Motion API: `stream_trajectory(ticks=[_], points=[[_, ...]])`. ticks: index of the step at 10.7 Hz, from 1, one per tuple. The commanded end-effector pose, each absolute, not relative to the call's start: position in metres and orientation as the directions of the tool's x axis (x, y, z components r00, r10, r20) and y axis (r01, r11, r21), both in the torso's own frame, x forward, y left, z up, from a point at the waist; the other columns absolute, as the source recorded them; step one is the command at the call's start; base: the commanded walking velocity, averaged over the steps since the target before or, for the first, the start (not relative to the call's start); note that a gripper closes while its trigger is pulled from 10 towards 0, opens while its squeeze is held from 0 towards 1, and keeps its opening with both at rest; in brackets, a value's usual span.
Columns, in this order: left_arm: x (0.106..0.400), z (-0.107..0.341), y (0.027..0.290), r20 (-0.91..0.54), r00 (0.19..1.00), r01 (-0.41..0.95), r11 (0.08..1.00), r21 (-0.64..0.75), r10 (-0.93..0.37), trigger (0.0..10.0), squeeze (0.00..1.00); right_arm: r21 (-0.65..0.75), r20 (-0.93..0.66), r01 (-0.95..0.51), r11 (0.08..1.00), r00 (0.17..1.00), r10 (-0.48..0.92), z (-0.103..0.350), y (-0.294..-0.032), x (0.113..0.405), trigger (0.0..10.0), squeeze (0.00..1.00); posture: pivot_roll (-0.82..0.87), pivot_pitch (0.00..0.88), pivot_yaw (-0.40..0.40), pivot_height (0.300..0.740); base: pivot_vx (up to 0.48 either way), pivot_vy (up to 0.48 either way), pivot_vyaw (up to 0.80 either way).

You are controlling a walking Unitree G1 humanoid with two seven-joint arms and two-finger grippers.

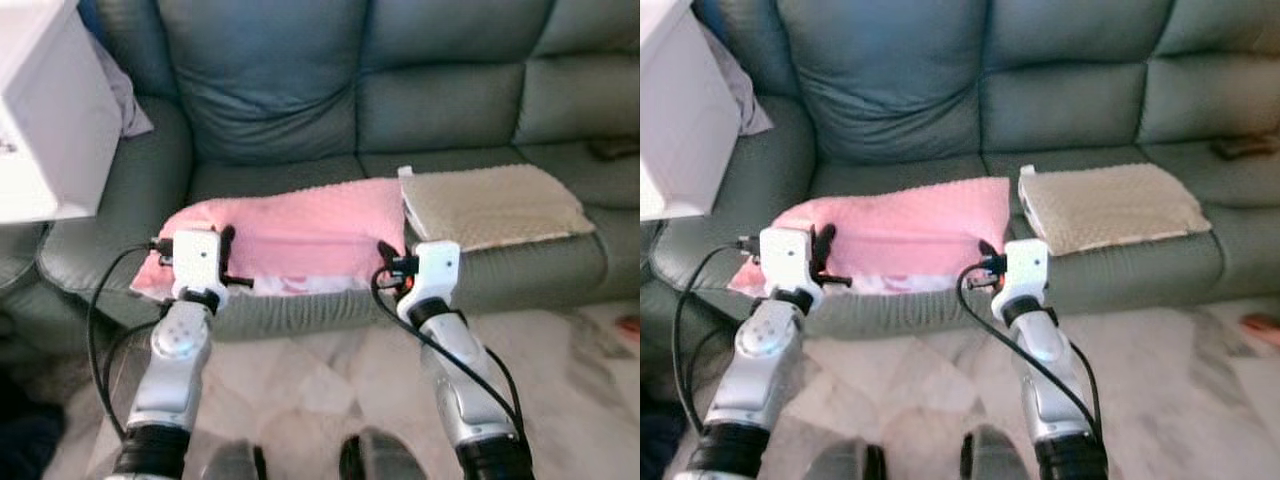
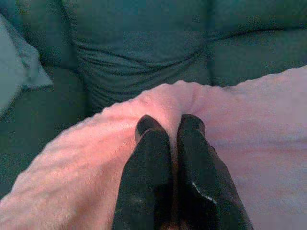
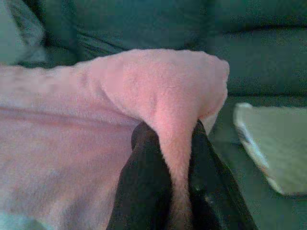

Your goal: Move the pillow to the sofa

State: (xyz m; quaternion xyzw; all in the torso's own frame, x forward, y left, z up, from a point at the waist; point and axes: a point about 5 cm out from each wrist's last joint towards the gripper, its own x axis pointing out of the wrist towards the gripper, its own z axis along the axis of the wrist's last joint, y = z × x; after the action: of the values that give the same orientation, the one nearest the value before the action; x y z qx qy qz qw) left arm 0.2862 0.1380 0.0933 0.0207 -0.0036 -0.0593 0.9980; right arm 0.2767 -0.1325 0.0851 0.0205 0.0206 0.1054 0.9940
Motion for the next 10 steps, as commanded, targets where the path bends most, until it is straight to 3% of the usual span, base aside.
stream_trajectory(ticks=[1,4,6,10], points=[[0.2877,0.0994,0.1411,0.032,0.993,0.111,0.992,0.059,-0.113,10.0,0.00,0.037,-0.008,-0.198,0.980,0.980,0.198,0.0911,-0.1361,0.2779,10.0,0.00,-0.05,0.114,-0.021,0.740,0.281,0.000,0.00],[0.2910,0.1032,0.1396,0.046,0.993,0.111,0.992,0.054,-0.113,10.0,0.00,0.033,-0.002,-0.203,0.979,0.979,0.203,0.0930,-0.1366,0.2798,10.0,0.00,-0.06,0.112,-0.022,0.740,0.284,0.000,0.00],[0.2917,0.1045,0.1389,0.050,0.992,0.109,0.993,0.052,-0.112,10.0,0.00,0.037,0.002,-0.206,0.978,0.979,0.206,0.0935,-0.1369,0.2804,10.0,0.00,-0.05,0.110,-0.022,0.740,0.292,0.000,0.65],[0.2926,0.1064,0.1370,0.058,0.992,0.113,0.992,0.051,-0.116,10.0,0.00,0.042,-0.002,-0.216,0.976,0.976,0.216,0.0921,-0.1361,0.2795,10.0,0.00,-0.05,0.108,-0.023,0.740,0.302,0.000,0.00]])
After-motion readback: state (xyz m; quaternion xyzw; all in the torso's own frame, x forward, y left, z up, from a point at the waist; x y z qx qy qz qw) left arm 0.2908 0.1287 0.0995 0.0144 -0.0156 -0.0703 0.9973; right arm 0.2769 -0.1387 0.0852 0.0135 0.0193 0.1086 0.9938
